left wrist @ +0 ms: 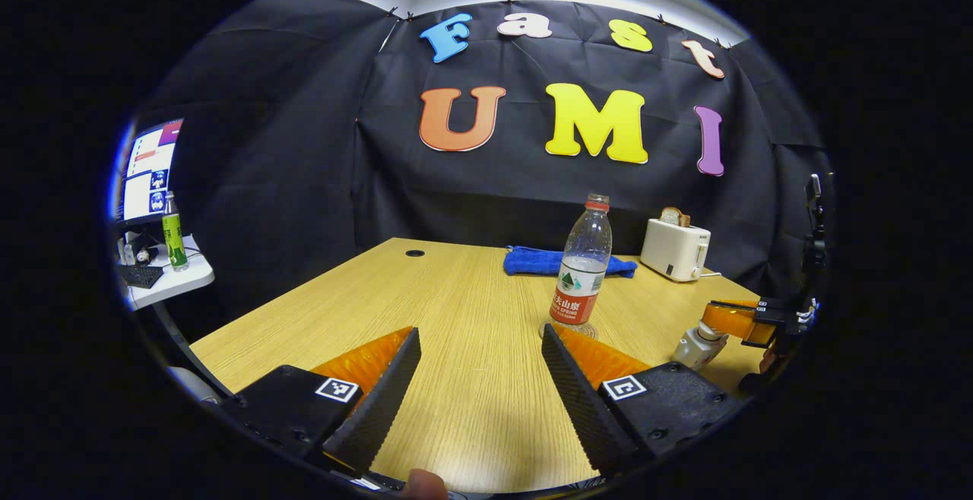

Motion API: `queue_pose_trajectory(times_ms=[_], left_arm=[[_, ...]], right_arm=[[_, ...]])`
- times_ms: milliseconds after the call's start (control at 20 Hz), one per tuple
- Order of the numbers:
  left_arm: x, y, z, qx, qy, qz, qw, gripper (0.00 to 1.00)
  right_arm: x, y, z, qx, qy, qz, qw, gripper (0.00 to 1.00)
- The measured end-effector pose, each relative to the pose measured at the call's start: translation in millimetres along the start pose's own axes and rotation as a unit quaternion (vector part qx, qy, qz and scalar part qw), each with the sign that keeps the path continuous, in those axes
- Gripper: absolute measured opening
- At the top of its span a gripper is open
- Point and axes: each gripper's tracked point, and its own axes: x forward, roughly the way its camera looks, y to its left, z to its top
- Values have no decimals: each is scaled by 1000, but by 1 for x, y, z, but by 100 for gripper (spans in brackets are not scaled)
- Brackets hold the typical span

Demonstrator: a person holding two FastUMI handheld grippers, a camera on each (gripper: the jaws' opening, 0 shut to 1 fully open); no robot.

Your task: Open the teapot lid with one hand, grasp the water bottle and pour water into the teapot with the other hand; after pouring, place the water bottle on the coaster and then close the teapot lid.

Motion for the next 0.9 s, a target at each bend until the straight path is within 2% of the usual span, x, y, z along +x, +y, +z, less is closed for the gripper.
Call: queue_pose_trajectory(times_ms=[250,450,550,650,750,800,900], left_arm=[[-5,-1,6,-8,-5,-4,1000,100],[-10,-3,11,5,-12,-1,1000,100],[-12,-8,15,11,-16,0,1000,100],[-18,-16,18,14,-23,-2,1000,100],[-22,-25,21,19,-31,-1,999,100],[-24,-30,22,26,-34,-1,999,100],[-29,-42,27,45,-44,0,998,100]], right_arm=[[2,-2,-11,1,6,-3,1000,0],[2,-2,-9,-5,-1,-12,1000,0],[1,-2,-11,-13,0,-16,1000,8],[0,-3,-6,-16,-2,-19,1000,6],[-5,-5,7,-10,-16,-23,1000,17],[-10,-5,13,-8,-23,-23,999,32],[-21,-14,29,-7,-39,-35,999,48]])
